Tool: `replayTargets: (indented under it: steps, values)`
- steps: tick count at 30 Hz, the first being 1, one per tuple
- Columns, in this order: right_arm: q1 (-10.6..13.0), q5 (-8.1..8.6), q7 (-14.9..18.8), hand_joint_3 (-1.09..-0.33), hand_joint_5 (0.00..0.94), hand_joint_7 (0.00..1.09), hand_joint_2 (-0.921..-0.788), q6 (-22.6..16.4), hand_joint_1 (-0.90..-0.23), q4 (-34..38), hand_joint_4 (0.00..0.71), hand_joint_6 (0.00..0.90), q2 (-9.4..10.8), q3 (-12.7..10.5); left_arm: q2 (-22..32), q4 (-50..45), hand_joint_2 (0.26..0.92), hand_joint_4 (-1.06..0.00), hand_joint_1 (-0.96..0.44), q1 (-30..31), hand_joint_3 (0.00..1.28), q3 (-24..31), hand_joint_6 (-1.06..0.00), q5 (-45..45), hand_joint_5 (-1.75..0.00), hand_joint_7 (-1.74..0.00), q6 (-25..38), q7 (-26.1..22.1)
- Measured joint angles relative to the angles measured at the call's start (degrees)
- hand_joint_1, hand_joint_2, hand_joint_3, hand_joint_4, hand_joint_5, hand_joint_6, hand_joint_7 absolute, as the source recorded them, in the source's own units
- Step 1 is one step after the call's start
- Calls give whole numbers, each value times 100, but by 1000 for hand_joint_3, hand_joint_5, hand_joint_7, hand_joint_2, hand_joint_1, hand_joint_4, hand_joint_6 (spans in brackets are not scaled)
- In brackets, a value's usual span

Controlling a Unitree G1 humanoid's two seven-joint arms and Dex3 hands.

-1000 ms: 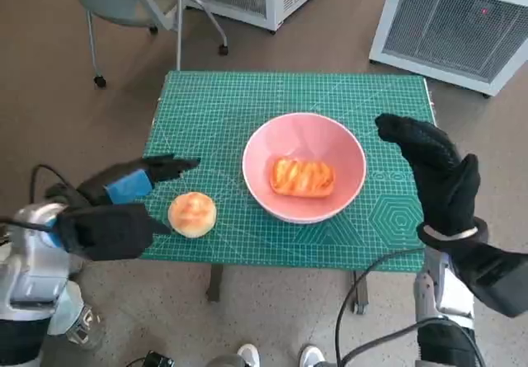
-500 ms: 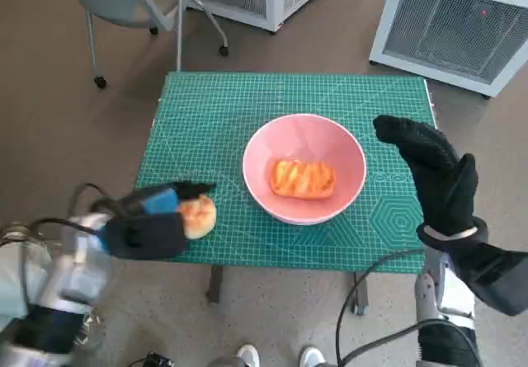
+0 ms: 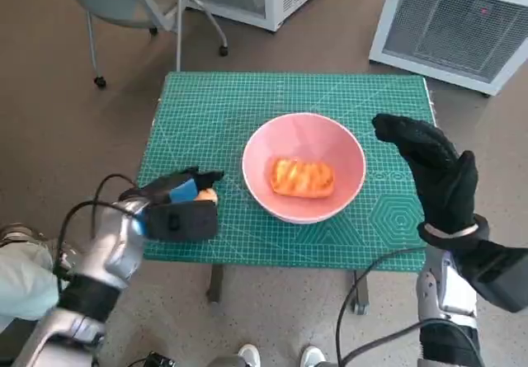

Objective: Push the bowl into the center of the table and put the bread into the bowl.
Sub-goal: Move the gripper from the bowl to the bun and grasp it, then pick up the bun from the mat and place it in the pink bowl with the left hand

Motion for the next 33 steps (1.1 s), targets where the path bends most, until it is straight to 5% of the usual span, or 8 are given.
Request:
replayTargets:
  steps: [2, 7, 16, 33]
  values:
    - [2, -1, 0, -749, 1, 365, -921, 0, -644, -23, 73, -1, 0, -1, -42, 208, 873, -712, 26, -87, 34, -61, -689, 57, -909, -705, -133, 281]
    - [29, -7, -4, -748, 2, 365, -921, 0, -644, -92, 75, -1, -3, -18, 20, 456, 893, -750, 6, -97, 48, -96, -701, 144, -1117, -977, -662, 891]
    - [51, -14, -15, -748, 2, 365, -921, -2, -644, -105, 75, -1, -15, -44, 167, 236, 911, -722, 2, 79, 56, -56, -660, 100, -1178, -1087, -1065, 952]
    - [49, -59, -89, -747, 2, 367, -921, -51, -644, -59, 76, -1, -11, -38, 395, -1708, 916, -716, 3, 654, 52, 696, -650, -418, -1135, -1147, -444, 146]
